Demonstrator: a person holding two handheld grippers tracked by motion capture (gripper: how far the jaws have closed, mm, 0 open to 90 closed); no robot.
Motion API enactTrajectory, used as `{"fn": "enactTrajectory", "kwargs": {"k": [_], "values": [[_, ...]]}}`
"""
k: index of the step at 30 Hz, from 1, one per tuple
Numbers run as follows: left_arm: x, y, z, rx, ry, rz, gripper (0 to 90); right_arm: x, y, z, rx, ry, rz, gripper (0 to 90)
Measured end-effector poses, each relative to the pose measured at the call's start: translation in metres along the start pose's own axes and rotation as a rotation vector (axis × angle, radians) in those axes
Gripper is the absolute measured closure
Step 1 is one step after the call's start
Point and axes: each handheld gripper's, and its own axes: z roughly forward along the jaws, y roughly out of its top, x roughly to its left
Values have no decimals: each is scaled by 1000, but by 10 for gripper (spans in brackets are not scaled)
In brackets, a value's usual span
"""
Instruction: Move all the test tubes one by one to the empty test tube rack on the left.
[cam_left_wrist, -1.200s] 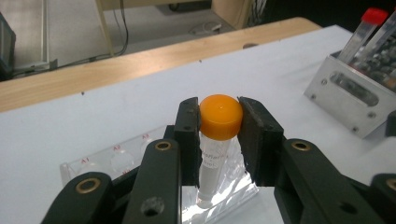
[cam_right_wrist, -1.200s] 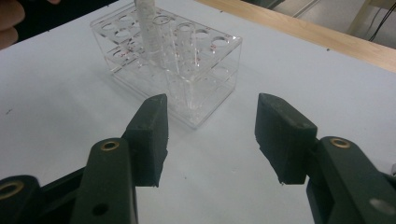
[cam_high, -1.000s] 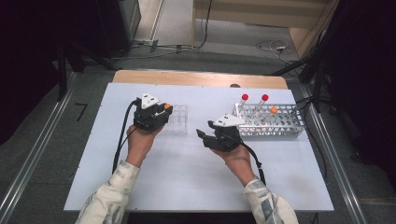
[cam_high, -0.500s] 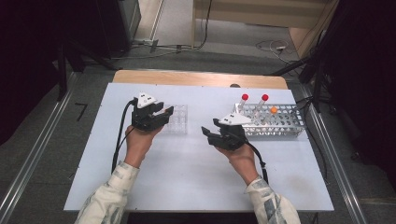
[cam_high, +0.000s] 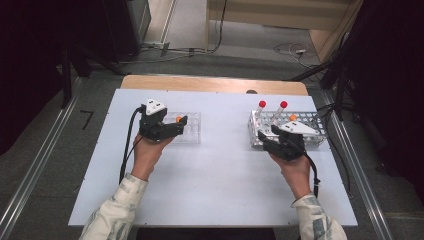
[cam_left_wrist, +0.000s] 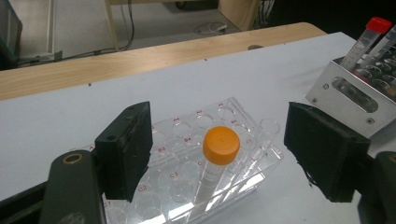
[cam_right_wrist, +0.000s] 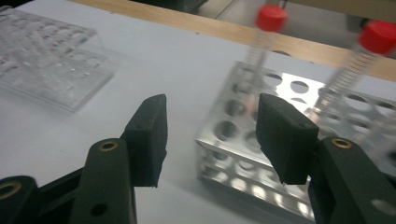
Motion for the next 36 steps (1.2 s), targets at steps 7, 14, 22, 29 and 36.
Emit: {"fn": "enactTrajectory", "kwargs": {"k": [7,14,22,29,36], "values": [[2,1,-1,-2,-13,-22,207,-33,-13,-15,3,-78,49,417],[1,1,-2,-10,-22,-21,207,-54,-18,-15,4,-137,95,408],[0,2,-5,-29,-20,-24,207,-64,-20,-3,5,-163,125,462],[0,2,-5,-27,-22,-23,207,-64,-17,10,5,-167,121,519],[0,2,-5,-28,-24,-27,207,-66,-8,22,5,-177,110,584]]}}
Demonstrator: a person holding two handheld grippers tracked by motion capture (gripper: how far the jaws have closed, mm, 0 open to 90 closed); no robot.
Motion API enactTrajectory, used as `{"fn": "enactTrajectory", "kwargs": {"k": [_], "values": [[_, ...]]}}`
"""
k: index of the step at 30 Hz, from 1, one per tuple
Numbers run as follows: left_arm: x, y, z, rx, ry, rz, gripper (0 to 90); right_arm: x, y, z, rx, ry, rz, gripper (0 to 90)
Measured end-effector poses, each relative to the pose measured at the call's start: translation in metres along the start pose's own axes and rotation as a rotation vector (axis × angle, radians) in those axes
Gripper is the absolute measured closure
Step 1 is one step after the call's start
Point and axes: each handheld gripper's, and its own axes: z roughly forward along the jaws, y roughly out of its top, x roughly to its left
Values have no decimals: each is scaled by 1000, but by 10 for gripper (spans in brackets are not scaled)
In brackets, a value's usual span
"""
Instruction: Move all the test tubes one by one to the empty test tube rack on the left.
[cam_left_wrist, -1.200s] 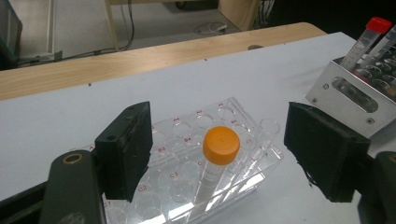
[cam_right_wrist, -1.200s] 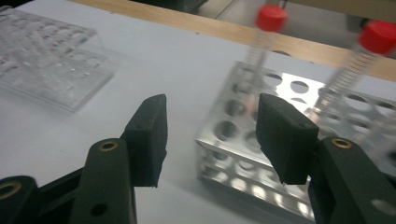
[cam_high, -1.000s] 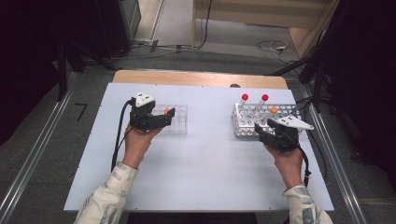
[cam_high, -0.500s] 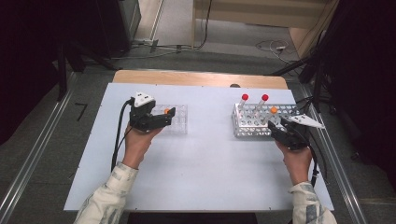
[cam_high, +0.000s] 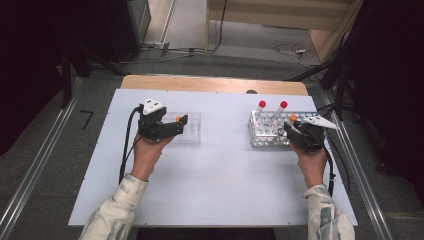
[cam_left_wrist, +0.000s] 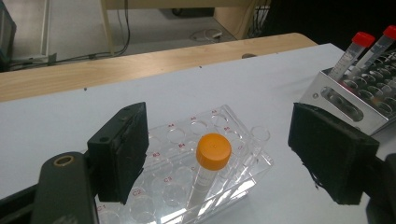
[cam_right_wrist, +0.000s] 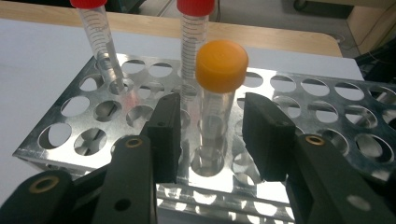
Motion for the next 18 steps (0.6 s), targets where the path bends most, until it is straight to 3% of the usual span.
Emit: {"fn": "enactTrajectory", "kwargs": {"k": [5,10,18], "values": [[1,1,-2,-4,2,-2,207,0,2,6,18,-9,-2,706],[2,1,-3,-8,1,-4,207,1,11,-3,-7,-12,-11,710],[1,1,-3,-10,2,-4,207,5,38,-31,-79,-6,-35,712]]}}
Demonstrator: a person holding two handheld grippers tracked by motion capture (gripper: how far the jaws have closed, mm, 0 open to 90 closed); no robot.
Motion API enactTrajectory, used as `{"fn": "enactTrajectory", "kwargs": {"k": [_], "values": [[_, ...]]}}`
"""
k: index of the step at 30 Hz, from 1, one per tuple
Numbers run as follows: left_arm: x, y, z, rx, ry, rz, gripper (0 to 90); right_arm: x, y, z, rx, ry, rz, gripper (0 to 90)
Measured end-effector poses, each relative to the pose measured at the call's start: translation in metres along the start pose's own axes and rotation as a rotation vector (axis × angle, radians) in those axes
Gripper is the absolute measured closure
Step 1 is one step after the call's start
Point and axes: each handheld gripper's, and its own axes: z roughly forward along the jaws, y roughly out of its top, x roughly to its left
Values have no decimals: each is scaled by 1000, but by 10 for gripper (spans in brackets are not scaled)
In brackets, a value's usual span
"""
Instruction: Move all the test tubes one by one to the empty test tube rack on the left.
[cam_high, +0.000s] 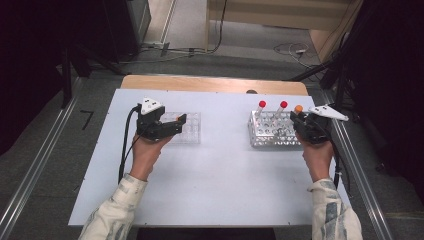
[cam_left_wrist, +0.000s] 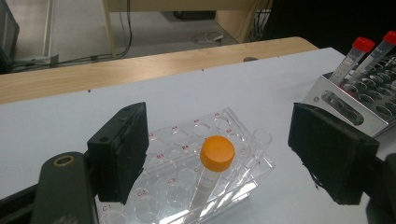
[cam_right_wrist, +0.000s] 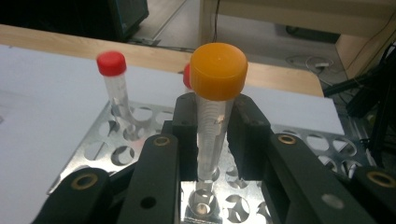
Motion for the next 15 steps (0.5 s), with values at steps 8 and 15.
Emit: {"fn": "enactTrajectory", "kwargs": {"k": [8,15], "values": [[-1,0,0,2,-2,6,207,20,10,-14,-19,51,-39,713],[-2,0,0,3,-4,6,207,40,10,-13,-15,123,-44,714]]}}
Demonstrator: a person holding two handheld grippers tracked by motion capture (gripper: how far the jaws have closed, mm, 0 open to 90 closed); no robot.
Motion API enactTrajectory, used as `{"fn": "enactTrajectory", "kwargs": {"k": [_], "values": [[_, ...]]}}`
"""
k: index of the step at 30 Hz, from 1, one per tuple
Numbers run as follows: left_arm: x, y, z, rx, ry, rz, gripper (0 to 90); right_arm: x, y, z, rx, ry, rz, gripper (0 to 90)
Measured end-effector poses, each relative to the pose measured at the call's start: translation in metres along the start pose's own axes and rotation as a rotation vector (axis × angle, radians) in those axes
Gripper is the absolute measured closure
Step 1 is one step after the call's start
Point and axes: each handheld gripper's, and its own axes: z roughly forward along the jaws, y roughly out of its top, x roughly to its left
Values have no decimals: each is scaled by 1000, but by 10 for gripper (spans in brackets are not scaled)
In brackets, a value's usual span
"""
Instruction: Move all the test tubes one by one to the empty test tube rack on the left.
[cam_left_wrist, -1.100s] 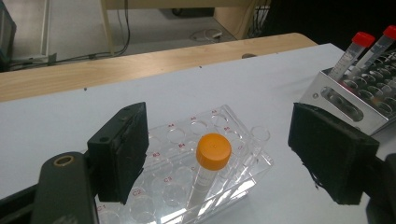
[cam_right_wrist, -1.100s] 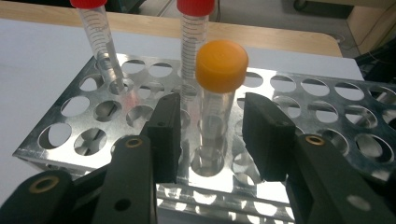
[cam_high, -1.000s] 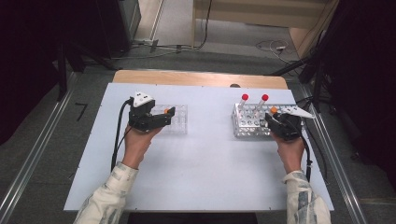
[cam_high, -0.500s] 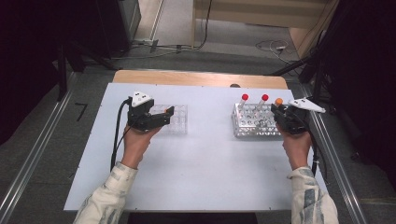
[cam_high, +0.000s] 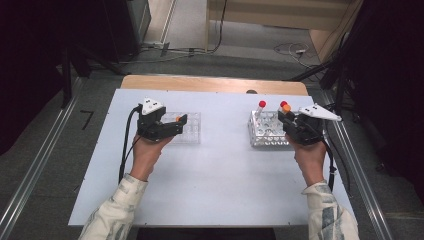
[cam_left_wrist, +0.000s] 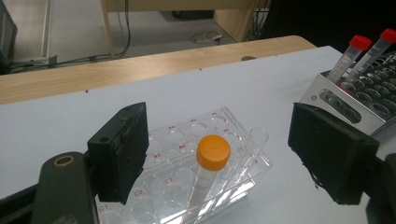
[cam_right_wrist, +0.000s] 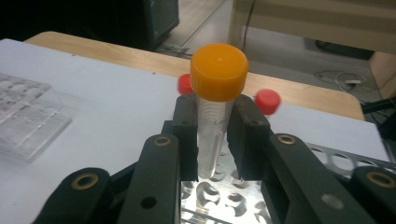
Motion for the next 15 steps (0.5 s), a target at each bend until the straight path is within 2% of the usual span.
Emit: {"fn": "enactTrajectory", "kwargs": {"k": [7,15], "values": [[-1,0,0,1,-9,2,207,30,5,5,-7,88,-30,713],[-2,1,-3,-5,-17,2,208,68,6,20,10,174,-59,714]]}}
